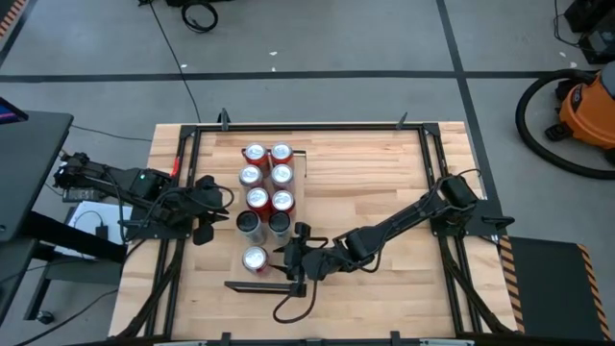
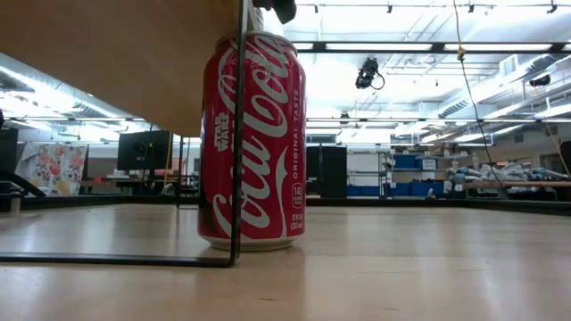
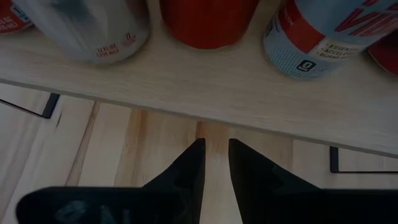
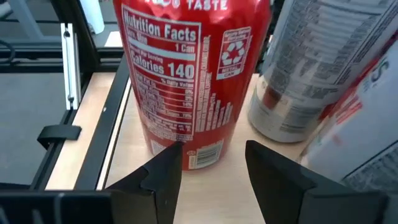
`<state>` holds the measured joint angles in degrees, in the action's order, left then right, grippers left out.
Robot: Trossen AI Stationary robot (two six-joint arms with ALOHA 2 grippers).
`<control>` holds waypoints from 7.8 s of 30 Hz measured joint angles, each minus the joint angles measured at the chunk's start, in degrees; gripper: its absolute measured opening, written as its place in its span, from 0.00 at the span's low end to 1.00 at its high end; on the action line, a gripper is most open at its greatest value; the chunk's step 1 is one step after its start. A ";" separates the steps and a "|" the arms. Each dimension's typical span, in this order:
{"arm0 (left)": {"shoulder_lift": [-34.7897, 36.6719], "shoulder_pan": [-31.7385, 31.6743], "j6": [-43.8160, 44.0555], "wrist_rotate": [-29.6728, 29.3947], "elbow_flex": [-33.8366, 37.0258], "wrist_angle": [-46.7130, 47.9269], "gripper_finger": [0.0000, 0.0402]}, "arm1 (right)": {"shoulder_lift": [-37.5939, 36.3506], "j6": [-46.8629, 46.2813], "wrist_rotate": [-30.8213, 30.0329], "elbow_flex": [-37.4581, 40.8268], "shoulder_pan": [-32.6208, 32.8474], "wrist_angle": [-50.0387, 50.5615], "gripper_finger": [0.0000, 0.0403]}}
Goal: Place canned beverage on shelf
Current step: Put the right red silver soda can on the shelf, then put the red silver soda can on the shelf aligned with the other red silver soda can, then return to Home Position
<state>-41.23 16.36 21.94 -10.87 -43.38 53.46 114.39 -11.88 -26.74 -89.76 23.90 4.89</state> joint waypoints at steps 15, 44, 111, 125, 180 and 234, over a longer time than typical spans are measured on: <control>0.00 0.02 0.40 3.63 0.00 -0.03 0.20 | -0.02 0.04 1.18 0.00 -1.32 -4.39 0.46; 0.00 0.02 1.02 6.46 -0.02 -0.27 0.20 | -7.34 -17.91 -0.05 1.68 7.63 37.46 0.63; 0.00 0.01 4.05 5.98 -0.07 -1.82 0.20 | -1.39 -5.98 -8.81 34.84 5.85 -41.41 0.96; 0.00 0.02 3.33 5.98 0.00 -1.69 0.20 | 4.59 -3.51 -3.85 34.53 3.06 -48.91 0.84; -0.31 0.00 2.31 5.32 -0.04 -3.68 0.20 | -14.63 13.18 1.30 25.02 3.17 -33.38 0.80; -0.50 0.00 1.41 5.31 -0.04 -3.72 0.20 | -12.67 22.78 -4.22 22.27 4.66 -37.50 0.89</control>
<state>-41.74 16.36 23.35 -5.56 -43.42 49.74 101.72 10.90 -30.96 -67.48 28.56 -32.60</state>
